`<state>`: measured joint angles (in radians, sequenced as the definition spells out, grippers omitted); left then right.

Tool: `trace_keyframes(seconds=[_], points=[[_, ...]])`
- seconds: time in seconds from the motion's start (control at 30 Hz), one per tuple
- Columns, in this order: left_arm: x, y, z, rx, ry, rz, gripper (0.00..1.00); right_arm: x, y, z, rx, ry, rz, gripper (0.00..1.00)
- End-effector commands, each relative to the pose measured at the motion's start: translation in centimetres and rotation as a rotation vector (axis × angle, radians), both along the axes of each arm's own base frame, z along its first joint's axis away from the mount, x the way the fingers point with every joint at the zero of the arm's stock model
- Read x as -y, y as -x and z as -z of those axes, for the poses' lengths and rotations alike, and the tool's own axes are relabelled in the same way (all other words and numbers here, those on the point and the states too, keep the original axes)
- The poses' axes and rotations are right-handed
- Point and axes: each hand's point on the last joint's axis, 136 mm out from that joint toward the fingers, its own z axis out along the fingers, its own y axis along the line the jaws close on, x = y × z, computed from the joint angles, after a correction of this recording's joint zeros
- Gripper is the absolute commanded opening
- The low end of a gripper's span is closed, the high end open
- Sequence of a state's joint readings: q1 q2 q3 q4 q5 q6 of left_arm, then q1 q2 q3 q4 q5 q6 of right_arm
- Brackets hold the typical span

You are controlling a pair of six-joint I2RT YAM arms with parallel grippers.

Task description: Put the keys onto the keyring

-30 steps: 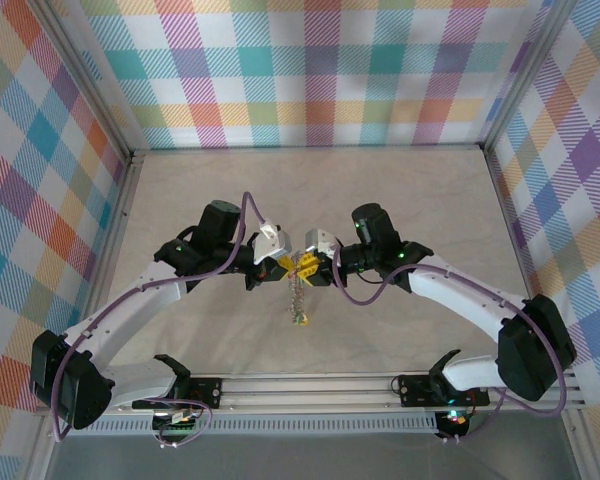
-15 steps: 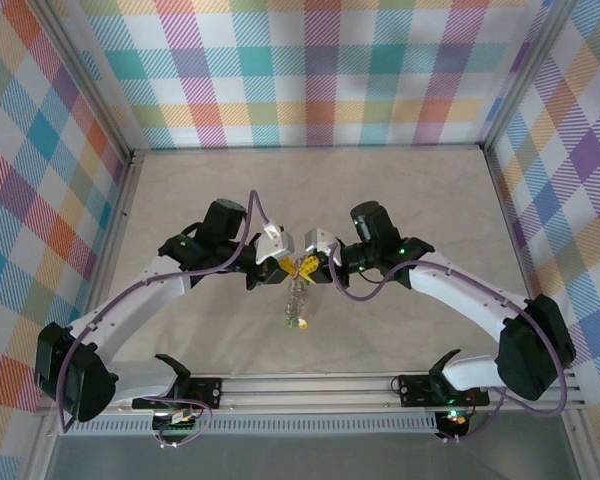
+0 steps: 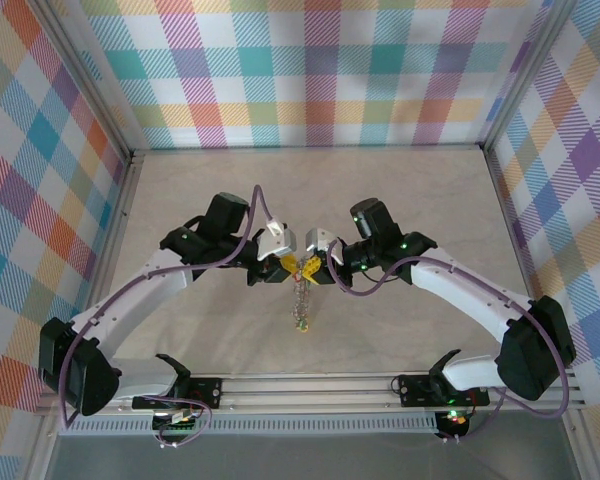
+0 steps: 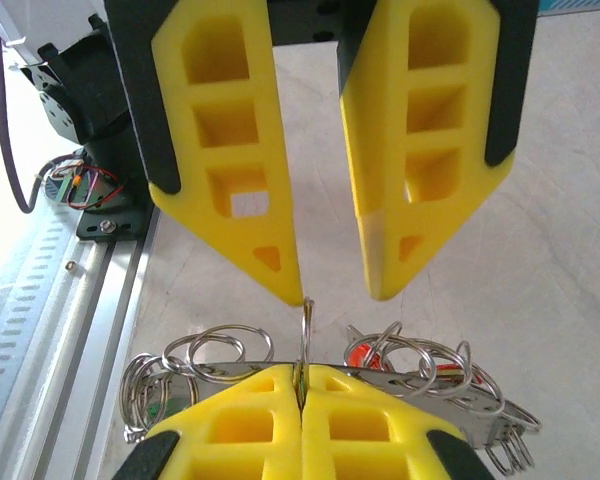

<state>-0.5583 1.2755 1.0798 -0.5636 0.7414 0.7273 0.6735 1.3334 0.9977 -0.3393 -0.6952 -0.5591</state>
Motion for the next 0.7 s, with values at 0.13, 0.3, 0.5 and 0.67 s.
trace_keyframes(seconds=[0.13, 0.3, 0.5, 0.67], points=[[0.7, 0.8, -0.4, 0.006, -0.001, 0.062, 0.23, -0.5, 0.2, -2.6, 0.040, -0.065, -0.042, 0.01], [1.0, 1.0, -0.8, 0.012, 0.019, 0.080, 0.18, -0.6, 0.2, -2.8, 0.042, -0.071, -0.045, 0.01], [1.5, 1.0, -1.9, 0.014, 0.055, 0.089, 0.12, -0.5, 0.3, -2.7, 0.043, -0.070, -0.049, 0.01], [1.6, 1.2, -1.1, -0.012, 0.035, 0.099, 0.11, -0.6, 0.3, -3.0, 0.050, -0.079, -0.049, 0.01]])
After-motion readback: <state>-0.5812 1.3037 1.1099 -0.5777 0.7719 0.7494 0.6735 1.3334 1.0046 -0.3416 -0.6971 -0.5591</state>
